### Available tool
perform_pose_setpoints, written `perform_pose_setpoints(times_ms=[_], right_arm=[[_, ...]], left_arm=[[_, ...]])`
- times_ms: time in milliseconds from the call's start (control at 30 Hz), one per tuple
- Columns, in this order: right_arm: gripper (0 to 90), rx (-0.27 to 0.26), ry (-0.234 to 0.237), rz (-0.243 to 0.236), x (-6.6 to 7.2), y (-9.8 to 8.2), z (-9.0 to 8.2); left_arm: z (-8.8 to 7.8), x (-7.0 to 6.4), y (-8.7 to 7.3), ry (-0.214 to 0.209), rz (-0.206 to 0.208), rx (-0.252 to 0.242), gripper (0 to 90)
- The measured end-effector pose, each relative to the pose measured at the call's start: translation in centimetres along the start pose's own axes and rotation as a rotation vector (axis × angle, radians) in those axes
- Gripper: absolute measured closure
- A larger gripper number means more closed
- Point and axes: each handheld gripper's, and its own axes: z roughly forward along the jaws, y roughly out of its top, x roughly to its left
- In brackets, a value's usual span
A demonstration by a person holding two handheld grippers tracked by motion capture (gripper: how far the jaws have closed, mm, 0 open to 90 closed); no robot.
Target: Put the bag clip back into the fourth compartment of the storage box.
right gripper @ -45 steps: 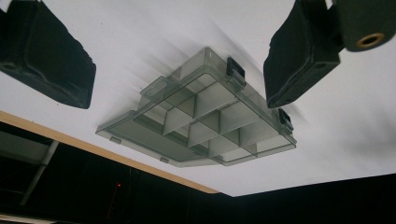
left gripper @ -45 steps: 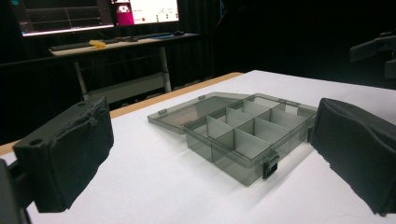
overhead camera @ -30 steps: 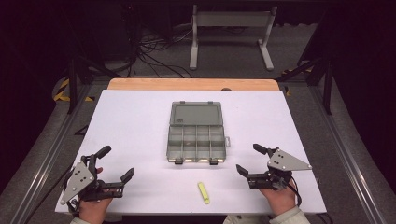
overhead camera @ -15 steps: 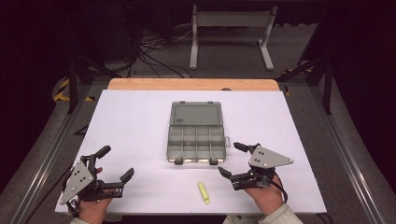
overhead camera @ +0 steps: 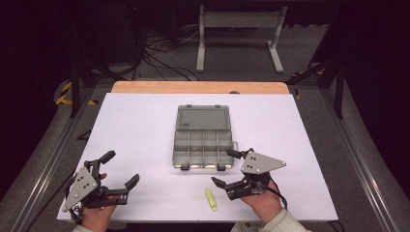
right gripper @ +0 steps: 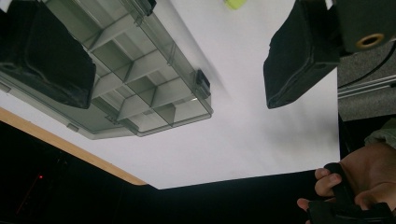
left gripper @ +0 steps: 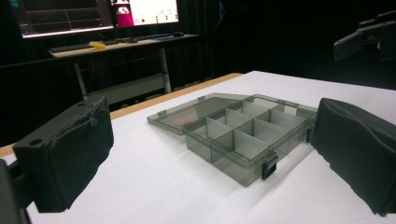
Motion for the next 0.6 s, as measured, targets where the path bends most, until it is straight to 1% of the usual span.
perform_pose_setpoints(times_ms=[67,133,167,200,267,333,367,400,433,467,500,533,567,600], right_arm=[[10.4,0.000,0.007,-0.001,0.0,0.1,0.2],[14.2,0.006,0.024,0.001,0.1,0.3,0.5],[19.8,0.014,0.040,-0.004,0.2,0.4,0.7],[27.2,0.027,0.057,-0.012,0.3,0.4,0.8],[36.9,0.032,0.071,-0.034,0.6,0.5,0.9],[54.0,0.044,0.084,-0.033,0.8,0.5,1.0],[54.0,0.044,0.084,-0.033,0.8,0.5,1.0],[74.2,0.074,0.100,-0.034,1.0,0.6,1.1],[84.3,0.086,0.113,-0.040,1.1,0.7,1.1],[84.3,0.091,0.120,-0.048,1.1,0.7,1.1],[90.0,0.091,0.120,-0.048,1.1,0.7,1.1],[90.0,0.104,0.127,-0.050,1.2,0.8,1.1],[90.0,0.136,0.143,-0.040,1.1,0.9,1.3],[90.0,0.156,0.149,-0.039,1.1,1.0,1.4]], left_arm=[[0.0,0.0,0.0,-0.001,0.002,0.000,0.2],[0.0,0.1,0.0,0.002,0.001,-0.002,0.2],[0.0,0.1,0.0,0.001,0.001,-0.002,0.2],[0.0,0.1,0.0,0.001,0.001,-0.002,0.2],[0.0,0.1,0.0,-0.001,0.003,-0.001,0.2],[-0.1,0.1,0.0,-0.001,0.005,0.000,0.2],[-0.1,0.1,0.0,-0.001,0.005,0.000,0.2],[-0.1,0.1,0.0,0.000,0.003,-0.002,0.2],[-0.1,0.1,0.0,0.000,0.003,-0.002,0.2],[-0.1,0.1,0.0,0.001,0.002,-0.003,0.2],[-0.1,0.1,0.0,-0.001,0.002,-0.003,0.2],[-0.1,0.1,0.0,-0.001,0.003,-0.003,0.2],[-0.1,0.0,0.0,0.001,0.006,-0.002,0.2],[0.0,0.0,0.1,0.000,0.007,-0.005,0.2]])
